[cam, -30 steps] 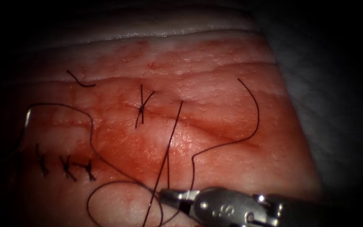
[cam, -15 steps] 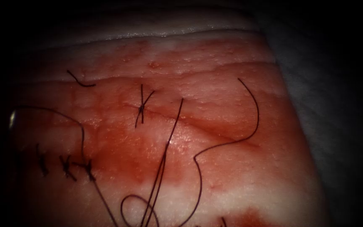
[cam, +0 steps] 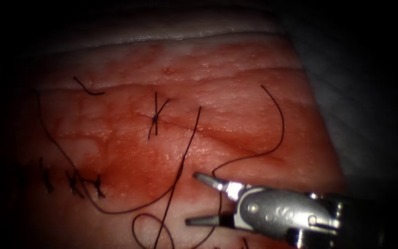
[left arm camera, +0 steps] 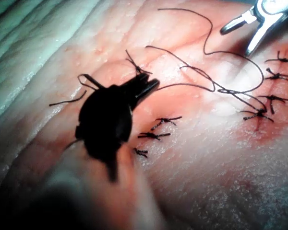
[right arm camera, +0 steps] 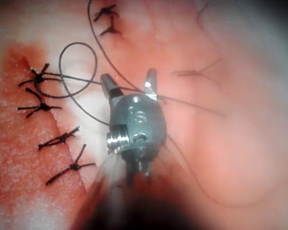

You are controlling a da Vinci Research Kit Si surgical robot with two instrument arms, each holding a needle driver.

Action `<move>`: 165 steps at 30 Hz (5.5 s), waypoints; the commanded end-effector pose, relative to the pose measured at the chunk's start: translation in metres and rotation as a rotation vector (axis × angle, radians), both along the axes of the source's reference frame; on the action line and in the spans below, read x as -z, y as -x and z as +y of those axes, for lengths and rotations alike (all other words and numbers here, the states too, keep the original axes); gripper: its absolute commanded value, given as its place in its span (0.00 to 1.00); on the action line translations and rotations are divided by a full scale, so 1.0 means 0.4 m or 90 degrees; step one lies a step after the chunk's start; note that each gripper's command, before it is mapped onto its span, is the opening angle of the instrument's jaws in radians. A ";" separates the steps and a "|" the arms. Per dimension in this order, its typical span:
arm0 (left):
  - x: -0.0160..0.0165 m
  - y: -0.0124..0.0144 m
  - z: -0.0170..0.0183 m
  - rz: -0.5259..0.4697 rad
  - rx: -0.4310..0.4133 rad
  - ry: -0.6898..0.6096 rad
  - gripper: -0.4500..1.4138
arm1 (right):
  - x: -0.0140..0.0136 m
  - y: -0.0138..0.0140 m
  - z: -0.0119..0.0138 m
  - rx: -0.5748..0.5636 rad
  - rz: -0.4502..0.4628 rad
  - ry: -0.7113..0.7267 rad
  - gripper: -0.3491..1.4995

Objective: Wound Closure
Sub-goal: Using the right needle driver pull the suture through the tissue until a short tail remains above the cut.

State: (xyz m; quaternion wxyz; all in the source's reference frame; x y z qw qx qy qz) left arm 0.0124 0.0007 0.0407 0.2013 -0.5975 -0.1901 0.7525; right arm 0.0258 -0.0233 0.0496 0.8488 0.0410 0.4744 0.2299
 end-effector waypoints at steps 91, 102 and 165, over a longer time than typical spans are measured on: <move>-0.0133 -0.0075 0.0081 0.065 0.053 0.029 0.00 | -0.0102 -0.0019 0.0001 -0.024 -0.002 -0.021 0.71; -0.0144 -0.0066 0.0084 0.063 0.054 0.028 0.00 | -0.0329 -0.0040 0.0034 -0.016 -0.057 -0.046 0.66; -0.0149 -0.0064 0.0086 0.058 0.054 0.027 0.00 | 0.0203 -0.0117 -0.0242 0.051 0.062 -0.034 0.86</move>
